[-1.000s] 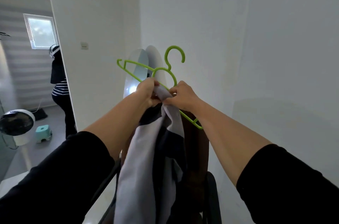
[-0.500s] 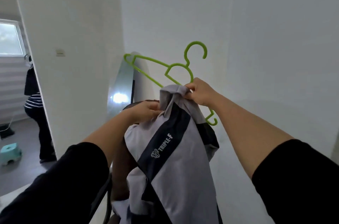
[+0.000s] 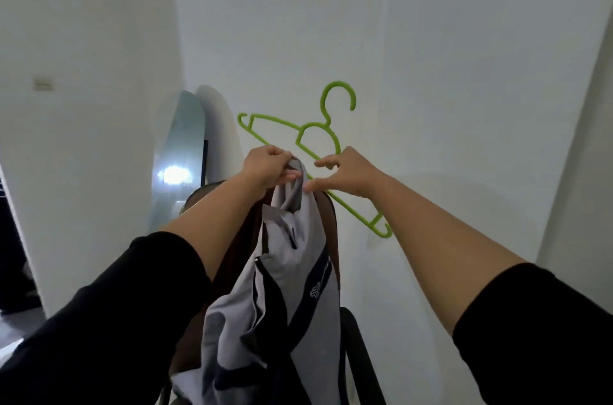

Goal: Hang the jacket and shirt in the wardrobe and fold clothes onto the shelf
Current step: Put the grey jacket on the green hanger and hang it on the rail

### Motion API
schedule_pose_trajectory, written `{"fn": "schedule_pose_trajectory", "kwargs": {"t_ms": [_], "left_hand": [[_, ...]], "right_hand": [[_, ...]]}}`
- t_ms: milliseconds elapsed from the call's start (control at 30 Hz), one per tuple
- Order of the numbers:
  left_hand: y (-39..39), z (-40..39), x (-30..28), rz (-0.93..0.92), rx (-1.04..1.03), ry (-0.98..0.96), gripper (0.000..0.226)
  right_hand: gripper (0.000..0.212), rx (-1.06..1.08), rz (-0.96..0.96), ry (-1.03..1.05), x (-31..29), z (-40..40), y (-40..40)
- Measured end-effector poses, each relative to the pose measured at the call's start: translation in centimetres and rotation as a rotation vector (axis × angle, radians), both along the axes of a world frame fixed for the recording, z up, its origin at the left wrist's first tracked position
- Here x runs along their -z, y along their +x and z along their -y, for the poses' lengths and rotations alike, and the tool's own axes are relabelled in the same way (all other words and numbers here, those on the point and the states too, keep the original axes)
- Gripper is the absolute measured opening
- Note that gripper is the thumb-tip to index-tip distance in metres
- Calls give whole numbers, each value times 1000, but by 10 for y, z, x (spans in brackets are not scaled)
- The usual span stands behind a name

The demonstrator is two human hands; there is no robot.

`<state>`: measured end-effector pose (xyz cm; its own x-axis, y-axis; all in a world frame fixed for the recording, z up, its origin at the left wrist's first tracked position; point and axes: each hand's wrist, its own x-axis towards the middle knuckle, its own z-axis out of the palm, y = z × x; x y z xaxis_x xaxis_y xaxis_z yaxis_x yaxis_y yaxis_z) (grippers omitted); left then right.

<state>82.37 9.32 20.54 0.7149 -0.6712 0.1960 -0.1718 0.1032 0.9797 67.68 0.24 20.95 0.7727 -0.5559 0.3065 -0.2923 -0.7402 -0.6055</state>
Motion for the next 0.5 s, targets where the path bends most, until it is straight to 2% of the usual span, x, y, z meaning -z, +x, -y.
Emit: {"fn": "schedule_pose_trajectory", "kwargs": {"t_ms": [67,133,200,267,367,433,500], "left_hand": [[-2,5,-8,-147,-1,-74,8],[-4,7,-17,-256,-20,-186,9],[-4,6,-23,-284,-38,-281,16],[-4,2,-24,-270,-3,-330,14],[-6,-11,-16,-146,148,-245,13],[-7,-22,-1,81,150,-109,17],[-6,-33,21,258,108,-53,22]], "right_hand": [[70,8,-23,-4,6,-4,2],[53,10,-15,11,12,-7,4],[57,23,2,41,16,-8,6],[59,49,20,45,16,-11,6],[46,104,78,110,13,-8,6],[31,120,139,141,10,-6,7],[24,139,184,157,6,-5,10]]}}
